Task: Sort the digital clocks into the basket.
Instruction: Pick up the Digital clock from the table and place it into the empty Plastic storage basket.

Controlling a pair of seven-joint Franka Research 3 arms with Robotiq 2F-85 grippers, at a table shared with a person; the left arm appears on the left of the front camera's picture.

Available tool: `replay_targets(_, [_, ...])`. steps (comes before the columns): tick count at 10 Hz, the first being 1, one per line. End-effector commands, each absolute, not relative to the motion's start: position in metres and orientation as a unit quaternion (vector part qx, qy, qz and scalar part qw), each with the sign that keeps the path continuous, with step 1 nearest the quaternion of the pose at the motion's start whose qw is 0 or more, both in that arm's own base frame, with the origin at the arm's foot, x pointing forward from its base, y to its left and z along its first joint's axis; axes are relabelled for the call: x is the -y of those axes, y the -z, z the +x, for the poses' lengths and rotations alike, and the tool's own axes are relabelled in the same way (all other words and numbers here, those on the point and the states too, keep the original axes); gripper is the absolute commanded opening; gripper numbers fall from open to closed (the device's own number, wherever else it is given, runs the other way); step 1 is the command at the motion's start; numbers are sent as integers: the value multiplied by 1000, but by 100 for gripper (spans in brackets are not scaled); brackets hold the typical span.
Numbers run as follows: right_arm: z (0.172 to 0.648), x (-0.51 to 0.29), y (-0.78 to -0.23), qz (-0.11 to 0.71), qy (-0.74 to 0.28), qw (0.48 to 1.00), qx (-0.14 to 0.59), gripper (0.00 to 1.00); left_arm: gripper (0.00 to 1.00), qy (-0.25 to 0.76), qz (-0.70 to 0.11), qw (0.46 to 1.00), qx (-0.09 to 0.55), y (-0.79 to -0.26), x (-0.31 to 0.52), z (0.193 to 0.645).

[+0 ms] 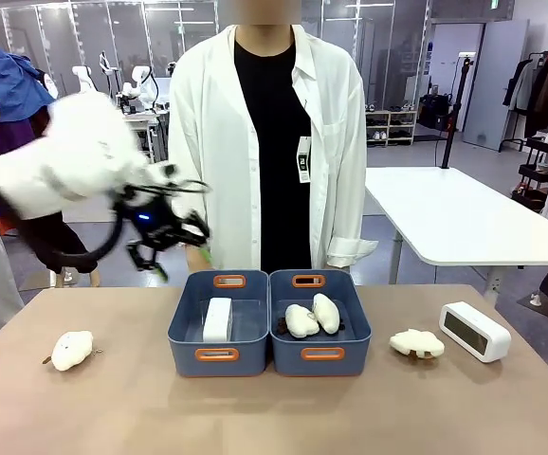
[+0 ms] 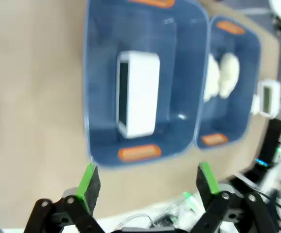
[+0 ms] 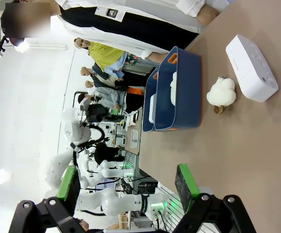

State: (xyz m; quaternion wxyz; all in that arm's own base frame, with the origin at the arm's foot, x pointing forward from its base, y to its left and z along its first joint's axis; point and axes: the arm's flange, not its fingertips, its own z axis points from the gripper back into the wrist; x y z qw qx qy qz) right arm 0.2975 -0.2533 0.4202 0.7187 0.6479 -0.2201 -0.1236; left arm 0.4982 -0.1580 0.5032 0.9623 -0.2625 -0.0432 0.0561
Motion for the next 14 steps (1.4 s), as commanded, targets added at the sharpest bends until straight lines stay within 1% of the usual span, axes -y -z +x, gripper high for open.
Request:
replay_targets(1, [295,252,-422,647,118,720,220,100,100,-29,-372,928,13,-499,67,452])
replay_targets(2, [295,252,-422,647,118,720,220,100,100,-26,-437,899,4,-493,19,431])
replay_targets(3, [295,252,-422,647,118,720,220,100,100,-34,-560,828,0,-472,-60,410])
replay_targets(4, [295,252,-422,647,118,720,220,100,100,-42,-621,783,7,-452,-112,396])
replay_targets(5, [295,252,-422,647,118,720,220,100,100,-55,-647,760,10,-432,-153,378])
replay_targets(6, [295,252,-422,647,118,720,220,100,100,-51,-665,745,13,-421,-174,364])
replay_targets(7, [295,252,-422,647,118,720,220,100,100,-64,-687,724,29,-400,-202,347])
replay_targets(8, [295,252,-422,647,118,720,220,100,100,-82,-693,714,55,-390,-215,339])
replay_targets(9, [295,252,-422,647,118,720,220,100,100,-97,-692,711,75,-387,-225,338])
replay_targets(10, [295,252,-422,647,118,720,220,100,100,-123,-687,712,81,-383,-234,340])
replay_targets(11, [295,252,-422,647,118,720,220,100,100,-137,-686,703,131,-385,-241,348])
replay_targets(12, [295,252,-422,647,118,720,220,100,100,-112,-692,710,65,-374,-231,328])
replay_targets(14, [295,252,-422,647,118,720,220,100,100,-112,-692,710,65,-374,-231,328])
